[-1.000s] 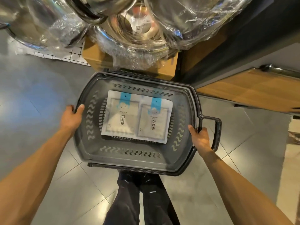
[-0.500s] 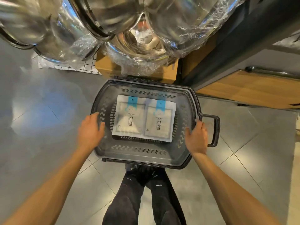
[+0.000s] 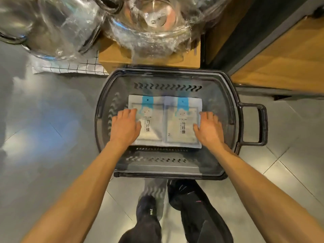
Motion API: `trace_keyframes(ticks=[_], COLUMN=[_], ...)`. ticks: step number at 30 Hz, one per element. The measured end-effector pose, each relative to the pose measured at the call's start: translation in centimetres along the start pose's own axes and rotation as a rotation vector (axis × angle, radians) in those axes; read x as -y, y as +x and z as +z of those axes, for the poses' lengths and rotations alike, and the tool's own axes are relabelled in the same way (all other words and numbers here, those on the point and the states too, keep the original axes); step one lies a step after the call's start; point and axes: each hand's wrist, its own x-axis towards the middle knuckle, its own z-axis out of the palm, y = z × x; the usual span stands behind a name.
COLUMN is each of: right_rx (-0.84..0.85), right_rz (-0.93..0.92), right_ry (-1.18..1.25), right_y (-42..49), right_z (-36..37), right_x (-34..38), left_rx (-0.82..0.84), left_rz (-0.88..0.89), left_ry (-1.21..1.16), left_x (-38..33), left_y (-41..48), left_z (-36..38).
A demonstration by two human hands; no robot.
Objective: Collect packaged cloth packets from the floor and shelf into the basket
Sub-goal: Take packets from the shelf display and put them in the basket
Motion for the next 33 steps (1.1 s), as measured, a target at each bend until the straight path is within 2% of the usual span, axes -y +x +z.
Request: trace_keyframes(ticks=[9, 15, 18, 25, 28, 33], right_rx=[-0.044, -0.033, -0.068, -0.097, -0.068, -0.012], right_rz=[-0.004, 0.213, 0.260, 0.427, 0.485, 0.560], right_ry=[-0.060, 0.146, 0.197, 0.338, 0.351, 0.586], right_y=[4.2, 5.9, 6.3, 6.7, 7.0, 8.2], right_z=[8.8, 12.0, 12.6, 13.0, 12.9, 12.6], right_x=[0.1, -0.9, -1.0, -0.6, -0.6, -0.9], left_rx=[0.019, 0.030, 0.027, -0.066, -0.091, -0.049], left_rz=[-0.100, -0.225, -0.241, -0.364, -0.432, -0.488], left_ry=[-0.022, -0.169, -0.227, -0.447, -0.617, -0.889], left_x=[1.8, 2.7, 2.9, 2.8, 2.7, 3.2], left_y=[4.5, 6.8, 7.4, 7.0, 6.7, 6.7], left_z=[8.7, 11.5, 12.2, 12.1, 12.2, 11.7])
